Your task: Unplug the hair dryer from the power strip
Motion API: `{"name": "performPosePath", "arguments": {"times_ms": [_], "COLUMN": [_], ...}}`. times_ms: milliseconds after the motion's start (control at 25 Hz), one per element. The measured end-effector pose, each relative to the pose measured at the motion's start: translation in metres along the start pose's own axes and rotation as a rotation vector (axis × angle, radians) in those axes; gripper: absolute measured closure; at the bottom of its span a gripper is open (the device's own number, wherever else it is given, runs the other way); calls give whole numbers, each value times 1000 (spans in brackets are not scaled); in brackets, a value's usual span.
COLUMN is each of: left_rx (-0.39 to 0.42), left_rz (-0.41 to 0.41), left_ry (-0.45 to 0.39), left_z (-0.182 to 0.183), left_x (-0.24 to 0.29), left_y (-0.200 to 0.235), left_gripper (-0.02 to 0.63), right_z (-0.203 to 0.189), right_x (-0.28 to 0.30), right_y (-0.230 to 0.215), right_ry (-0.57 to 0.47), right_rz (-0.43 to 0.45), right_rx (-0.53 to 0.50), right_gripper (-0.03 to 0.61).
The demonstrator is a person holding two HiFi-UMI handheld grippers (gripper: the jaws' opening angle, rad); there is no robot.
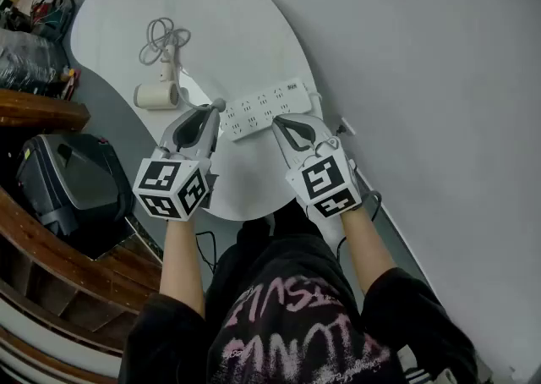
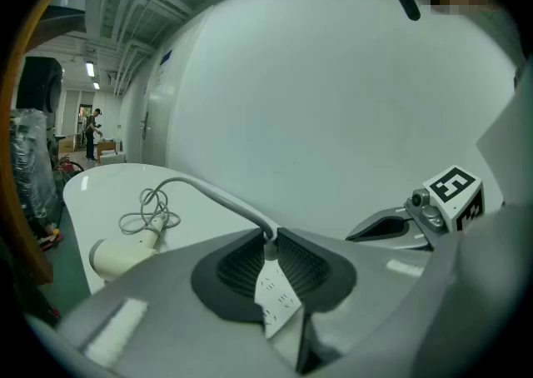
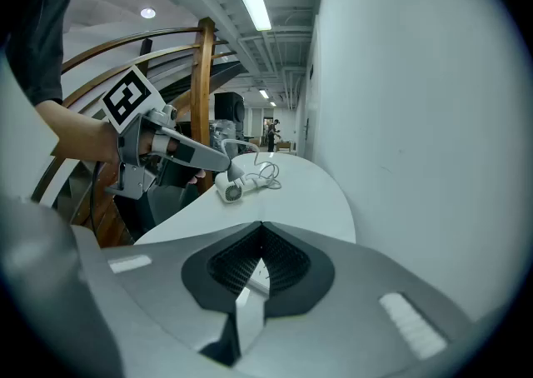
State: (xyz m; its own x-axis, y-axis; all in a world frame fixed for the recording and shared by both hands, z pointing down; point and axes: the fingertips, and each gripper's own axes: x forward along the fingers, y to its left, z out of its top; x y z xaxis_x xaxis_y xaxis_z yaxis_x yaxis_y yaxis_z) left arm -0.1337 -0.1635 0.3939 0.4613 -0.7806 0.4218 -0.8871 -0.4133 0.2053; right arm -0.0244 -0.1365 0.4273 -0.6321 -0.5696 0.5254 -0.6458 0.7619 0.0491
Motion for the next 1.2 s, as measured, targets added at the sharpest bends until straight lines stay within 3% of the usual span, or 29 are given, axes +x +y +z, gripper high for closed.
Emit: {"name": "performPosePath", "arguments": {"times_ms": [240,520,680,1200], "left_rx": [12,-45,-142,-102], "left_rz": [31,40,44,42], "left_ry": [29,40,-37,-169], "left_z": [-12,-25,-24,14], "left_x": [-3,-3,-5,-24], "left_y": [3,7,13,8], "left_gripper": [558,558,558,558], "right_z": [1,-2,1,47], "right_x": [-3,0,1,-15], "right_y": [4,6,4,-7], "right_ry": [-5,-14,-25,-151], "right_rz": [9,28,29,-50], "right_rx": [-18,-11,-18,-37], "right_gripper": [552,552,552,554]}}
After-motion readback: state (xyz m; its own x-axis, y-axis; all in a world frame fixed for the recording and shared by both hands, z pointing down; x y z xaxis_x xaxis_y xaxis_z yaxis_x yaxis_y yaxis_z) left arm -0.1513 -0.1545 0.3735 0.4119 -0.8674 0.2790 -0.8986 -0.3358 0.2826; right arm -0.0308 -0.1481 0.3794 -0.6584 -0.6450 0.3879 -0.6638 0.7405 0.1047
